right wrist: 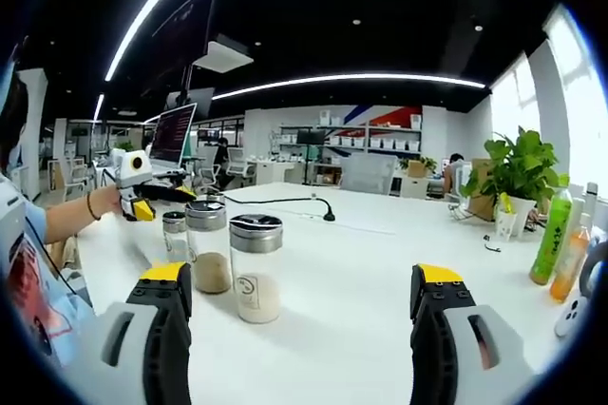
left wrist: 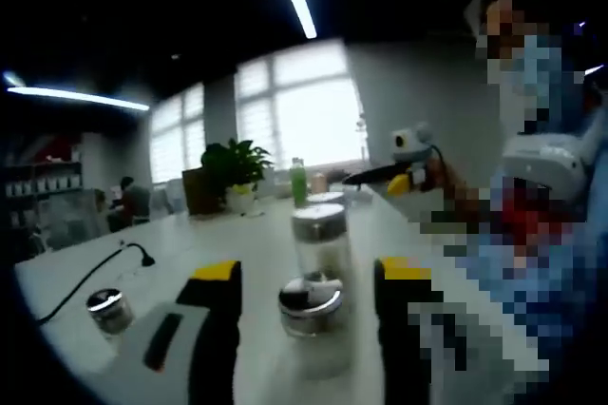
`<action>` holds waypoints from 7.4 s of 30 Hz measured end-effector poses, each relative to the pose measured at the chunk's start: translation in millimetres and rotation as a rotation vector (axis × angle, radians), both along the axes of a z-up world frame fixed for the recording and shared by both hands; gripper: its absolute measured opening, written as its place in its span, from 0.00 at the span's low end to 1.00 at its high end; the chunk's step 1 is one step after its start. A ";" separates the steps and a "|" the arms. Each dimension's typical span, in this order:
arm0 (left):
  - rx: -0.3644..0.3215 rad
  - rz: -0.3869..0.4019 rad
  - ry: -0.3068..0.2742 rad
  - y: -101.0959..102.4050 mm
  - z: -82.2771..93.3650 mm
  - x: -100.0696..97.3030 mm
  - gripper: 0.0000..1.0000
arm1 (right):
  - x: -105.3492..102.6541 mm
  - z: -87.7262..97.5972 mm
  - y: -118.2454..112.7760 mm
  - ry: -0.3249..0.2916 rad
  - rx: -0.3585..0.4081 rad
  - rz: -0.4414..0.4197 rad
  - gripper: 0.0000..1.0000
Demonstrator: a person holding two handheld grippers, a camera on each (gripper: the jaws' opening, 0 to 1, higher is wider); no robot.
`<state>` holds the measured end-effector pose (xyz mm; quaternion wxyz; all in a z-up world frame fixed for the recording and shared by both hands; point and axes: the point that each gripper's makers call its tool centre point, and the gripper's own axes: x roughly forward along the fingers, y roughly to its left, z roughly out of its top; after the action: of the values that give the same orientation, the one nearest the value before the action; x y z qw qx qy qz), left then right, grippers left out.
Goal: Rotate the seasoning bottle until the label or dispensing opening points toward the visible target arrow and the bottle remains upright within the marked orientation range
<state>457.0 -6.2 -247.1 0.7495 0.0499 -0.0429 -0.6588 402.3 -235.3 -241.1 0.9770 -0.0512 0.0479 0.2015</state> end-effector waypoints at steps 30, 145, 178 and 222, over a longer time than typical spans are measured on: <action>-0.026 0.365 0.053 67.2 1.8 -14.4 0.54 | 5.8 4.6 -19.6 -0.030 -0.023 -0.070 0.99; -0.042 0.756 0.113 55.4 -23.7 164.8 0.36 | 1.6 -1.9 -24.0 0.009 -0.001 -0.052 0.89; -0.071 0.750 0.089 79.0 -1.8 75.5 0.36 | -0.7 -4.4 -59.4 0.009 0.024 -0.114 0.88; -0.111 0.818 0.125 95.3 -33.1 26.7 0.36 | 2.6 6.7 -36.5 -0.032 -0.002 -0.144 0.90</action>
<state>483.6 89.1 -280.2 0.9521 -0.0178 -0.0095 -0.3052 404.9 -271.8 -234.4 0.9895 -0.0517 0.0361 0.1301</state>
